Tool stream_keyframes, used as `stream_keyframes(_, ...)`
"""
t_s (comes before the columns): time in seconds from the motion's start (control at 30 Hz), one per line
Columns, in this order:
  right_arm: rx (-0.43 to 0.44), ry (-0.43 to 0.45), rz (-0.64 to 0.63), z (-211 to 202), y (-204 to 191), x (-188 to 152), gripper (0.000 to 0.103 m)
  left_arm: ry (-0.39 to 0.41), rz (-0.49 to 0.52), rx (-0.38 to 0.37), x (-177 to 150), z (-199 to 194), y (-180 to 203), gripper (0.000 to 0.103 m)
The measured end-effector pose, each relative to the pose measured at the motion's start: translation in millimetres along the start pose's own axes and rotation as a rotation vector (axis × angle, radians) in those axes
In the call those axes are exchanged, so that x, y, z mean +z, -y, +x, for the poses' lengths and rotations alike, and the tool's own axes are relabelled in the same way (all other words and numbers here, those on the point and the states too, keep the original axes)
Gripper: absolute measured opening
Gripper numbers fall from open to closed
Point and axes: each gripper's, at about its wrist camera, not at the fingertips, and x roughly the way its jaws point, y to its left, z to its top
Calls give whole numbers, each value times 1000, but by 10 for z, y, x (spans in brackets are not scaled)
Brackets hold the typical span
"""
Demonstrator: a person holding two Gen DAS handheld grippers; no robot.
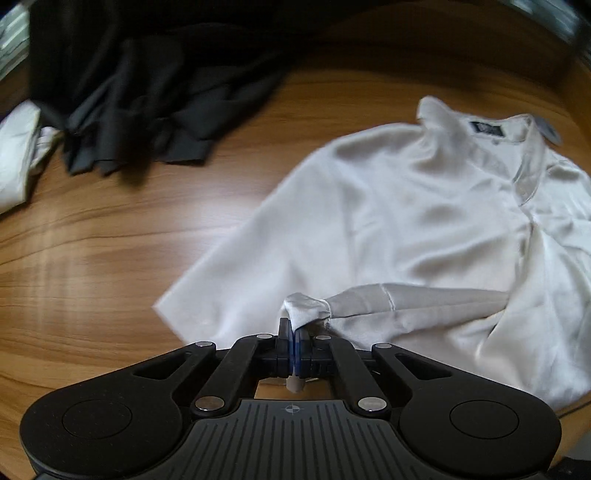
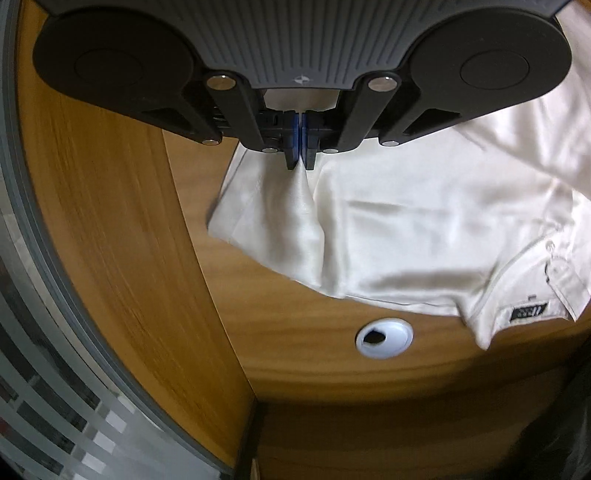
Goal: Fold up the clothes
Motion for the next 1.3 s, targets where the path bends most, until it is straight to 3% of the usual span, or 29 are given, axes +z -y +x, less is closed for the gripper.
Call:
stream_keyframes(0.23,-9,29,-75,271,-110,523,1,-11,20,72,216,128,-175,3)
stream_keyframes(0.47,-33,53,-134,595,-237,1146,1,3,32,80,528,252,-143,3)
stream_keyframes(0.67,-15,38,-124,691,-210,1436,3,-14,32,64,733,334,-105,4)
stream_keyframes(0.7,-3,33,-117,660,-187,1450,8,-16,32,52,728,319,-105,6)
stream_keyframes(0.73,8,30,-110,625,-164,1462,23,-16,29,37,714,292,-111,7)
stream_keyframes(0.77,18,36,-107,567,-146,1464,31,-17,26,22,700,265,-117,10)
stream_keyframes(0.8,30,43,-109,497,-128,1464,42,-18,23,7,687,238,-123,19)
stream_keyframes(0.83,39,48,-110,436,-124,1470,46,-18,20,-8,673,212,-129,29)
stream_keyframes(0.93,103,43,-99,234,-120,1453,48,-16,-6,-57,591,64,-160,45)
stream_keyframes(1.13,259,-4,-90,147,-306,1402,58,-8,-54,-116,407,-201,-160,50)
stream_keyframes(1.3,319,-56,-108,290,-590,1355,58,0,-97,-138,281,-345,-143,50)
